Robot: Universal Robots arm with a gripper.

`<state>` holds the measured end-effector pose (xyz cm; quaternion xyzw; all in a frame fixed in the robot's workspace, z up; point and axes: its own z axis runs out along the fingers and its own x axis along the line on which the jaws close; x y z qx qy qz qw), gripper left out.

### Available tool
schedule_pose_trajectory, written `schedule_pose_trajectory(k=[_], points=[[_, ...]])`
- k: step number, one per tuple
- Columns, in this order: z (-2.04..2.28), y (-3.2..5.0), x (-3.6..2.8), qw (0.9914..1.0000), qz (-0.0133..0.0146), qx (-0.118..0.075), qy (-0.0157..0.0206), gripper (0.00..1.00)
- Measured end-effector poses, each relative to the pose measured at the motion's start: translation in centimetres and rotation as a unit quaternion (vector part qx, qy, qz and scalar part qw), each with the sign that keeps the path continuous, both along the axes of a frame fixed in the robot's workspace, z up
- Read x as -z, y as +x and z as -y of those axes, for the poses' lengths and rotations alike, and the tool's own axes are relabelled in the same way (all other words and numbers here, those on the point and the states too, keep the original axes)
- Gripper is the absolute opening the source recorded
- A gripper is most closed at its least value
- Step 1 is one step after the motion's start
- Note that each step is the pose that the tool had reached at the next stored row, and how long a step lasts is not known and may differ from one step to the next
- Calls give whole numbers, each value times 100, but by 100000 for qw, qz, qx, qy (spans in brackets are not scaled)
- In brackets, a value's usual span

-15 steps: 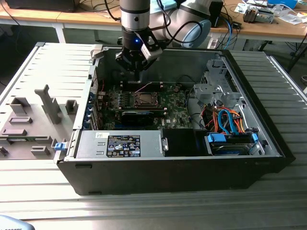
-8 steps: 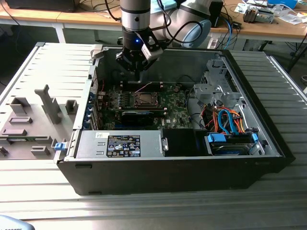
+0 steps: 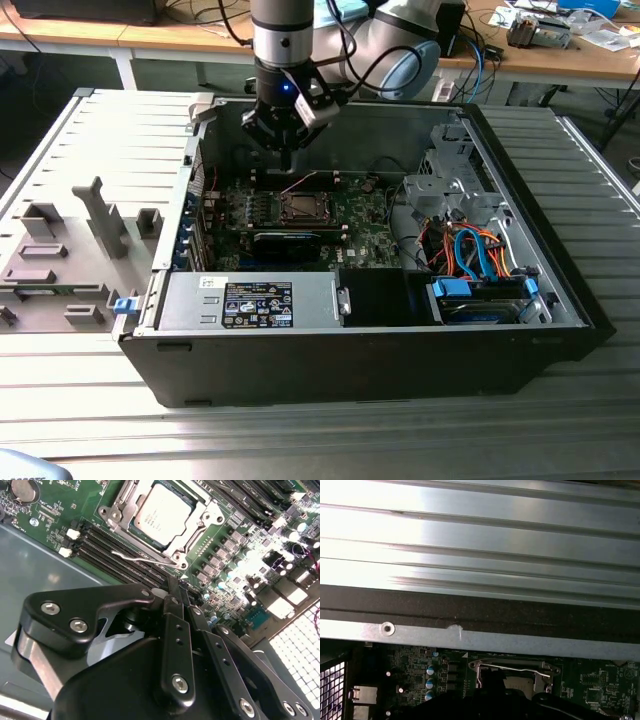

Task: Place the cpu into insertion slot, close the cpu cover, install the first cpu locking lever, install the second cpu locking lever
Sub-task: 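Install the first cpu locking lever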

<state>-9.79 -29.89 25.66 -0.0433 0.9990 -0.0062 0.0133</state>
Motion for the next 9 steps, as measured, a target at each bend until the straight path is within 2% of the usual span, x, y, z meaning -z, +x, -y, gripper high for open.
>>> schedule_pose_trajectory(k=[9], points=[[-1, 14, 41, 100000, -1, -3, -1, 11]])
